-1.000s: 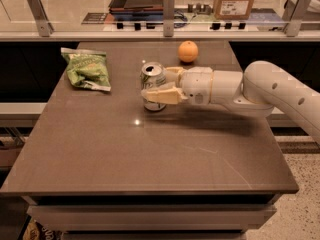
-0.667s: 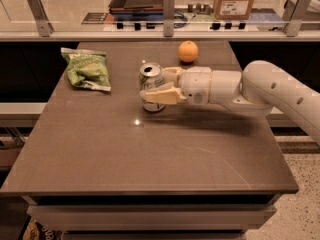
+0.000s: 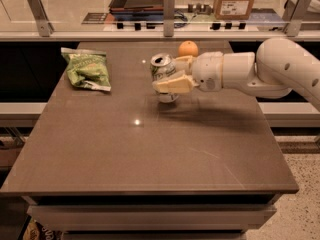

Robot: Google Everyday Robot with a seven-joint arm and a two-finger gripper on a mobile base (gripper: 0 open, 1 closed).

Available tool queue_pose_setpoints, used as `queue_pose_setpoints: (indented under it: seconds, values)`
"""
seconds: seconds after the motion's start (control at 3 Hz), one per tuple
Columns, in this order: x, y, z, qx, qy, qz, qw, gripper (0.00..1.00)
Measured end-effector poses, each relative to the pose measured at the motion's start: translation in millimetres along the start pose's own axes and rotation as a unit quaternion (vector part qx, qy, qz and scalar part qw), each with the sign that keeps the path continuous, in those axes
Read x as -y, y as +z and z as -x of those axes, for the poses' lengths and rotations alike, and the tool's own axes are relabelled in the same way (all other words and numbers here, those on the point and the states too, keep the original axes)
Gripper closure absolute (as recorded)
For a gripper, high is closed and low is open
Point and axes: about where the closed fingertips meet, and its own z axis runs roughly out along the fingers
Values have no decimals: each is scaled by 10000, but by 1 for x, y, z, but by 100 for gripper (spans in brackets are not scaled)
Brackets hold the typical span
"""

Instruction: Knock 7up can over

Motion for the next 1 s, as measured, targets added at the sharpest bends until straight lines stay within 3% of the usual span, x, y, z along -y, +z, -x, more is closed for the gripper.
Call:
queue_pose_setpoints:
  seconds: [0.33,0.67,1.0]
  values:
    - [14,-18,2,-475,-50,-137,9988,100]
    - [21,-36,-1,-1042,-89,-304,9940,100]
    - [17,-59,-9,-1657,-65,-538,9847,100]
